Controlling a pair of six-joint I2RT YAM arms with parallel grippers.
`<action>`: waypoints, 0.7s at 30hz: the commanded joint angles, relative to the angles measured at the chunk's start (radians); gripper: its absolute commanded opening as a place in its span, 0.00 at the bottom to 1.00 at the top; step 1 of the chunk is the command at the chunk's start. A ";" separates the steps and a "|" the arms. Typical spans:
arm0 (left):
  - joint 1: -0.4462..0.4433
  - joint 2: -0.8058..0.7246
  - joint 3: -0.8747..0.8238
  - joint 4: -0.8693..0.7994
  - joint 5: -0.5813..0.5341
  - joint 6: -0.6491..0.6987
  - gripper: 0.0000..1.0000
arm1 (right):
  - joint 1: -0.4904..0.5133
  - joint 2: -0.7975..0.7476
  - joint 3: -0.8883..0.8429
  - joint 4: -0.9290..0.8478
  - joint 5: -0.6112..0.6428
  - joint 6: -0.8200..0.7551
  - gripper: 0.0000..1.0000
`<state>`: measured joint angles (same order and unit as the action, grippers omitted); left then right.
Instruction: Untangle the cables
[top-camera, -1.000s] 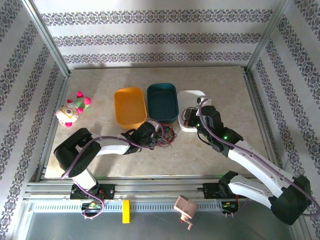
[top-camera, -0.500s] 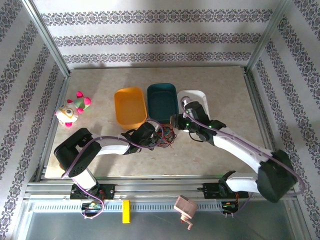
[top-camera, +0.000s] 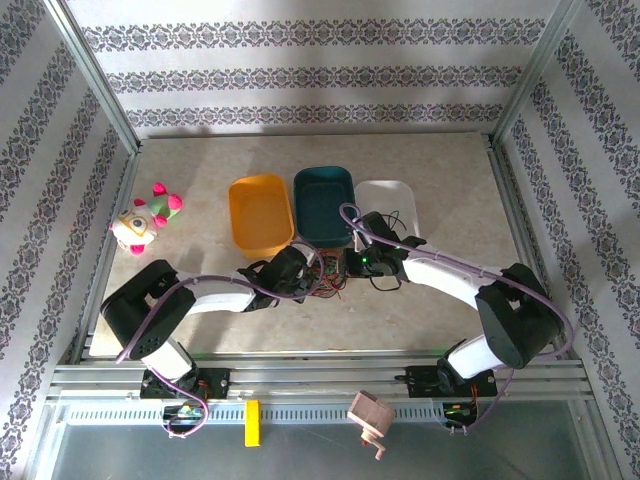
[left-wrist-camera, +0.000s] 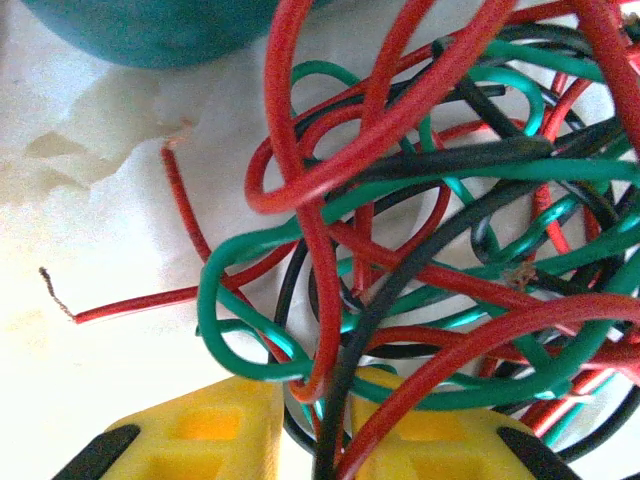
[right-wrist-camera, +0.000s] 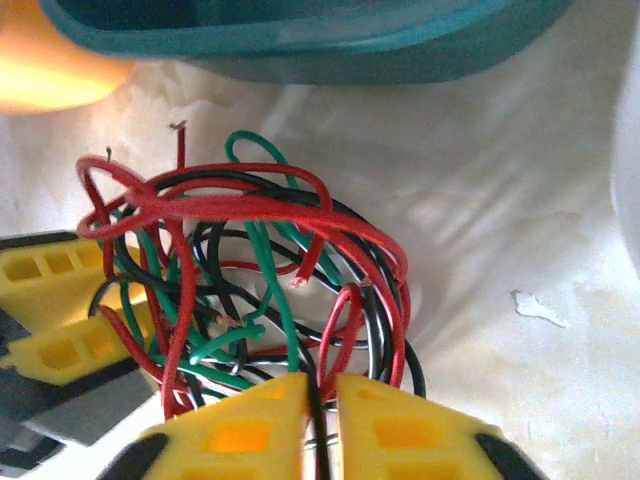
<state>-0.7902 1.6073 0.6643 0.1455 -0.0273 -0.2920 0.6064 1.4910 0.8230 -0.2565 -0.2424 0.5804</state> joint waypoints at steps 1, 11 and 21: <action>-0.007 -0.039 -0.023 -0.075 -0.016 0.008 0.28 | 0.001 0.004 0.019 0.009 -0.026 0.009 0.02; 0.006 -0.256 -0.058 -0.014 -0.017 -0.016 0.86 | -0.019 -0.048 0.016 0.025 -0.076 -0.027 0.00; 0.012 -0.093 0.031 0.064 -0.006 -0.012 0.90 | -0.012 -0.083 -0.003 0.088 -0.143 -0.025 0.00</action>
<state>-0.7837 1.4723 0.6537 0.1677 -0.0227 -0.2993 0.5953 1.4502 0.8230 -0.2115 -0.3462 0.5697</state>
